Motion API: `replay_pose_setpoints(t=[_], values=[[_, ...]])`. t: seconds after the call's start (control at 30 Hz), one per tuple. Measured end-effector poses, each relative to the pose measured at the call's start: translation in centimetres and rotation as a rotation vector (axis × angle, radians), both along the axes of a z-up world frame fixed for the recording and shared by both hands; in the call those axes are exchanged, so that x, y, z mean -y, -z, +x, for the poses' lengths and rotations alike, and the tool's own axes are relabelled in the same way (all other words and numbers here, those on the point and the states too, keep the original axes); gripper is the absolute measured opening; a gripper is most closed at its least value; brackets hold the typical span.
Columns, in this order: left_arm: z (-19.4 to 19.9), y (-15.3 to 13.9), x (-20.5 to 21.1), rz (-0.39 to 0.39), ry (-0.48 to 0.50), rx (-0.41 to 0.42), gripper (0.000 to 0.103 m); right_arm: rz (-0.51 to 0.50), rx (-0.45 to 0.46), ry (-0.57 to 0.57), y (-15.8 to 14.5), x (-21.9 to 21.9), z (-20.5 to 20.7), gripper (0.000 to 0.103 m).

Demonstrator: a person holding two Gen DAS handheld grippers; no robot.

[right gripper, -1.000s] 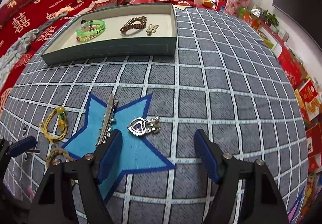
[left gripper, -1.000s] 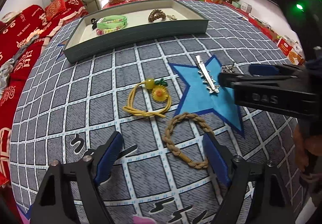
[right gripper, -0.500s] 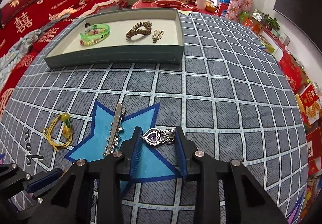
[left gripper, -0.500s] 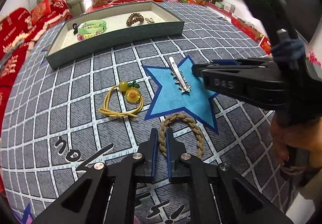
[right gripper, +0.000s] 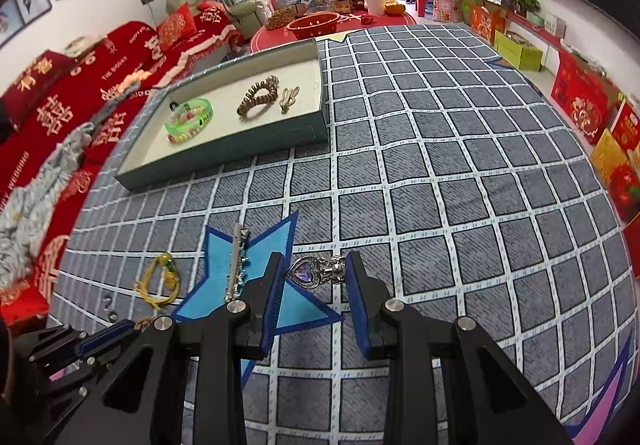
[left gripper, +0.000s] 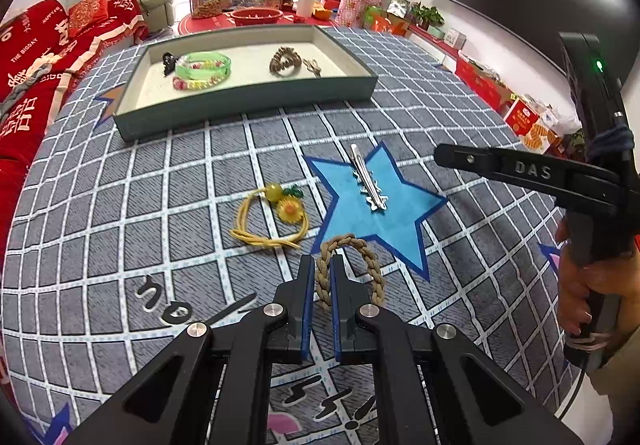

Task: Organize jewelry
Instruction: 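Grasp the braided rope bracelet with the left gripper while the right grasps the purple heart pendant, then carry the braided bracelet and purple heart pendant into the tray, open both grippers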

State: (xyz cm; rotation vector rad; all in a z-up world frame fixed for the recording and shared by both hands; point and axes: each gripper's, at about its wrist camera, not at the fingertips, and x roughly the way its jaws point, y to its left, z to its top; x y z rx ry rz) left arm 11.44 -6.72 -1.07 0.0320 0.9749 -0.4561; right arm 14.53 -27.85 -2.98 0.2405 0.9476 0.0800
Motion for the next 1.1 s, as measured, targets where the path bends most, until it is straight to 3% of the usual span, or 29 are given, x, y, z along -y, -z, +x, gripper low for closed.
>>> replay_pose_setpoints(t=[0.6,0.87,1.1], values=[[4.0,-5.2,-4.5,-0.035,-0.055,0.112,0.021,0.082,0.04,-0.012,-4.3,-0.8,1.5,0.033],[9.2,-8.2,-6.2,-0.029,-0.088,0.176,0.021,0.086,0.069,-0.042,-7.6,-2.0,6.3,0.033],[14.5,-7.8,-6.2,0.007,-0.11,0.17,0.021,0.085,0.053,-0.066,-8.6,-3.5,12.1,0.033]])
